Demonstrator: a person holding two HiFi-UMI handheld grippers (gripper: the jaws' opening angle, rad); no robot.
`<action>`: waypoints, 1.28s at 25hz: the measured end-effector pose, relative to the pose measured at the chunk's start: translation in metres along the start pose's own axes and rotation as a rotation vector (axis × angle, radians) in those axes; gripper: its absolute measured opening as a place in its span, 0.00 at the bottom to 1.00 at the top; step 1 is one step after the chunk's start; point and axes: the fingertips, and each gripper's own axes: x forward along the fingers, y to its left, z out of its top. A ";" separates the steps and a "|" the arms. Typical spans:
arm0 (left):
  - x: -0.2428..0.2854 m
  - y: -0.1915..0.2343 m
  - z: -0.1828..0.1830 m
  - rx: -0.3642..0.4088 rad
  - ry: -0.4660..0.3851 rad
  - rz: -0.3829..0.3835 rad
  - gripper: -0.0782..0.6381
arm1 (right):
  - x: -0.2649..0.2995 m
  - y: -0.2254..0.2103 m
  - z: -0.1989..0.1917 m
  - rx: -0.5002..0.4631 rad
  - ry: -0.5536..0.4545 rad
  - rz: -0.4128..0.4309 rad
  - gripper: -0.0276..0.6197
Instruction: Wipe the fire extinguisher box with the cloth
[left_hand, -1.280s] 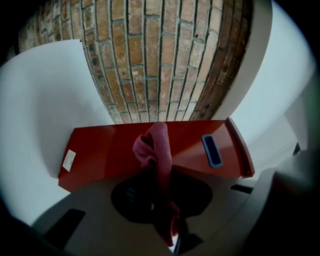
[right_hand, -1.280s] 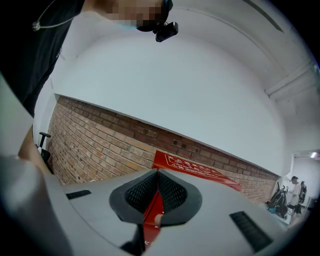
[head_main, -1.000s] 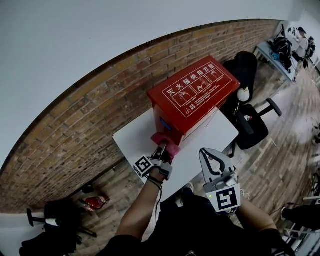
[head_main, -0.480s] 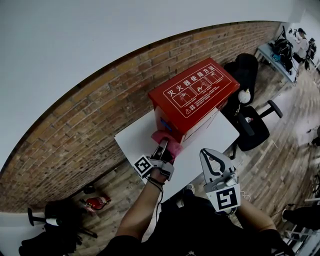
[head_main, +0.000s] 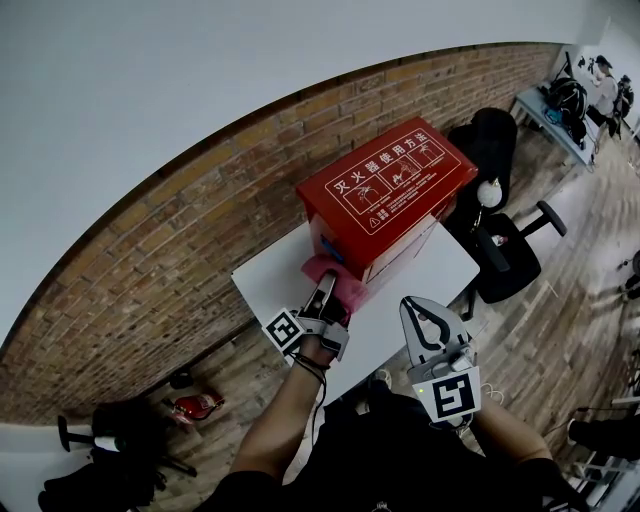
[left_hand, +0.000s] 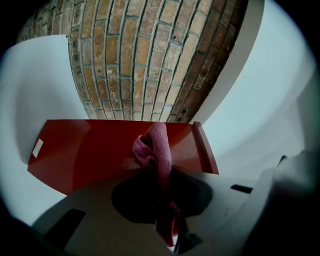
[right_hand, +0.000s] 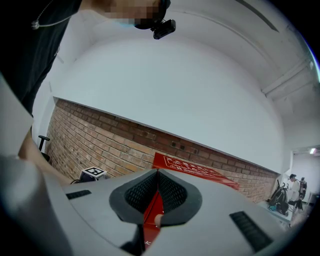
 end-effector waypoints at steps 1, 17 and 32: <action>0.000 -0.002 0.000 -0.002 -0.001 -0.005 0.26 | -0.001 0.000 0.000 0.000 0.000 0.000 0.07; 0.014 -0.044 0.000 -0.015 -0.004 -0.080 0.26 | -0.009 -0.005 0.002 -0.007 -0.012 -0.008 0.07; 0.022 -0.086 -0.001 0.010 -0.002 -0.156 0.26 | -0.018 -0.012 0.003 0.000 -0.025 -0.014 0.07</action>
